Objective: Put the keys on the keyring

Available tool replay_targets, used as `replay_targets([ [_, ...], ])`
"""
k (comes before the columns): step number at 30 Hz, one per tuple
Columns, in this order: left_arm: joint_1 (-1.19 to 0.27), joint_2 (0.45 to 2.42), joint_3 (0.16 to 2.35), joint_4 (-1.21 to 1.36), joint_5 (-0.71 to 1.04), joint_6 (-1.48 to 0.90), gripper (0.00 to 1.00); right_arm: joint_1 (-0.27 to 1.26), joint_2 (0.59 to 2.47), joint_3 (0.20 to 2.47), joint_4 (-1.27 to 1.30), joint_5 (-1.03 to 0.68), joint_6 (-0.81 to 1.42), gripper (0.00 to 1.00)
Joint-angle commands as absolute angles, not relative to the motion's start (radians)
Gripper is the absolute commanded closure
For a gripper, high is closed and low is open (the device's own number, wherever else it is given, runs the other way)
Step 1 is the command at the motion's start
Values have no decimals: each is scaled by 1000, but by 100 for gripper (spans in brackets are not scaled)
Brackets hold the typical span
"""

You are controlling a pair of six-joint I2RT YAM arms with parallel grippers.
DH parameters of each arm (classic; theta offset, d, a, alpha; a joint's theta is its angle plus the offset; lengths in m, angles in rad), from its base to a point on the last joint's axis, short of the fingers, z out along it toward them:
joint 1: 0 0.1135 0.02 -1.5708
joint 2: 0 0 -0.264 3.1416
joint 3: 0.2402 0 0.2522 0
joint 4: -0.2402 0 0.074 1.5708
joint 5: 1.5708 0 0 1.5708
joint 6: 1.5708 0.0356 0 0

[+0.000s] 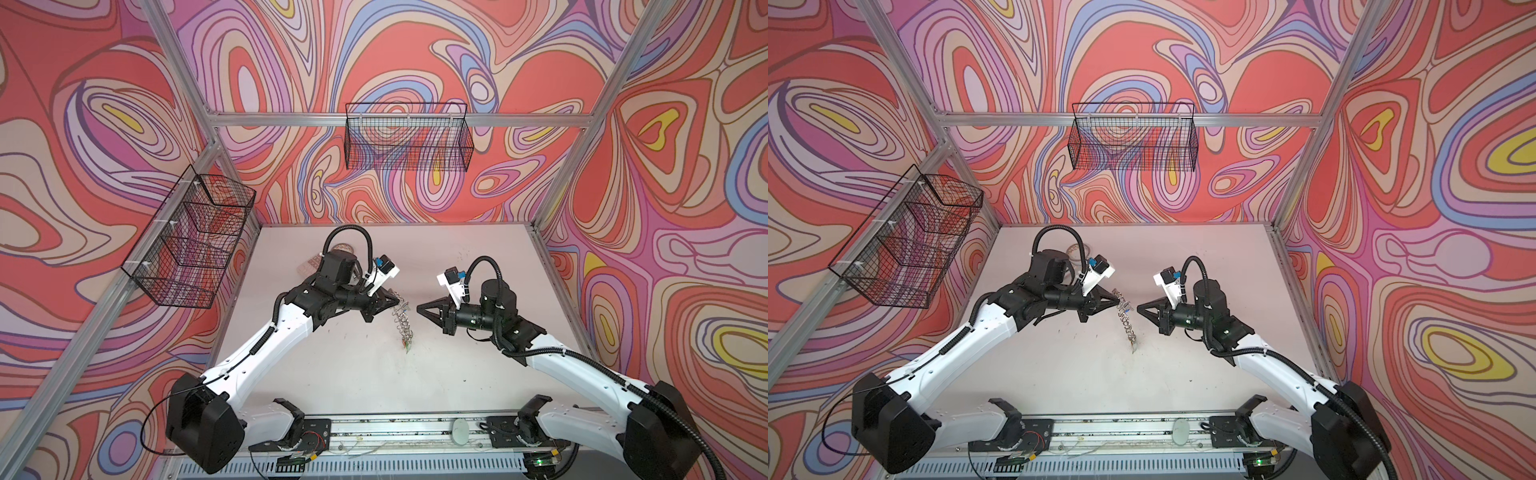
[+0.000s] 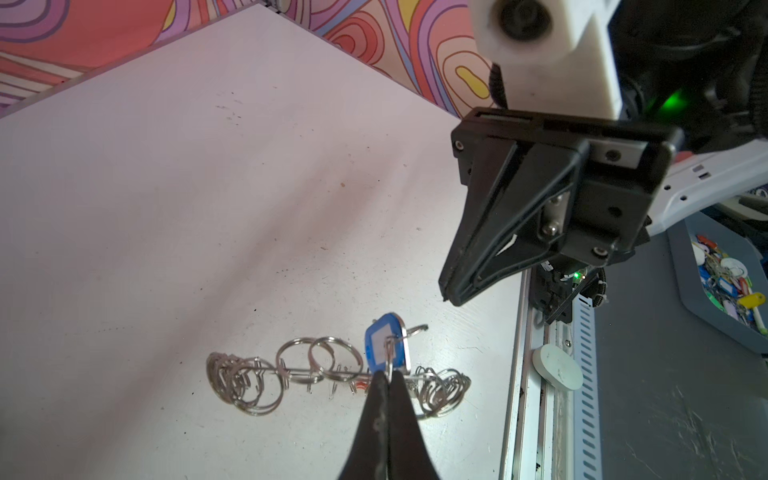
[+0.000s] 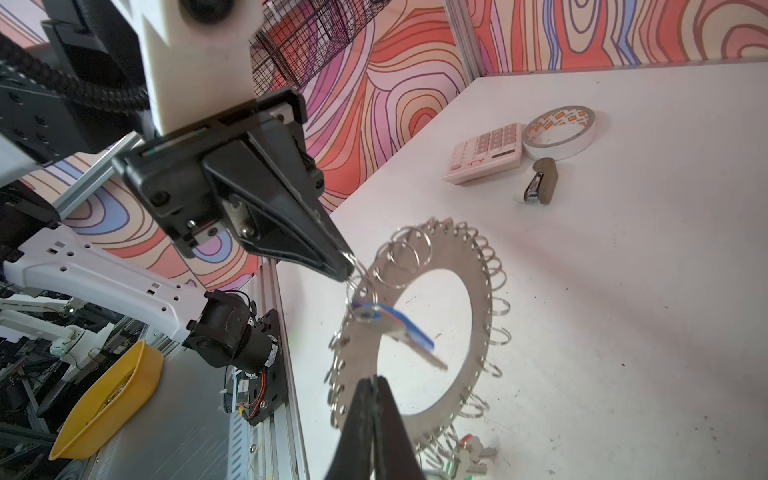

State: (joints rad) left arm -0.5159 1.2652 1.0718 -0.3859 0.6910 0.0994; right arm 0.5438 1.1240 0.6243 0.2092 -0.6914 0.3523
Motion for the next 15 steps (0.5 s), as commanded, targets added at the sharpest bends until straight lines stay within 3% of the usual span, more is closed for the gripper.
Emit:
replay_targets([
  [1, -515, 1226, 1083, -273, 685, -17, 100, 542, 1127, 601, 245, -685, 373, 100],
  [7, -545, 1187, 1025, -204, 642, 28, 100, 537, 1130, 631, 250, -678, 391, 100],
  [10, -546, 1188, 1012, -221, 623, 55, 100, 479, 1110, 665, 215, -626, 403, 83],
  [15, -562, 1155, 918, -78, 613, 61, 100, 429, 1132, 709, 285, -682, 480, 56],
])
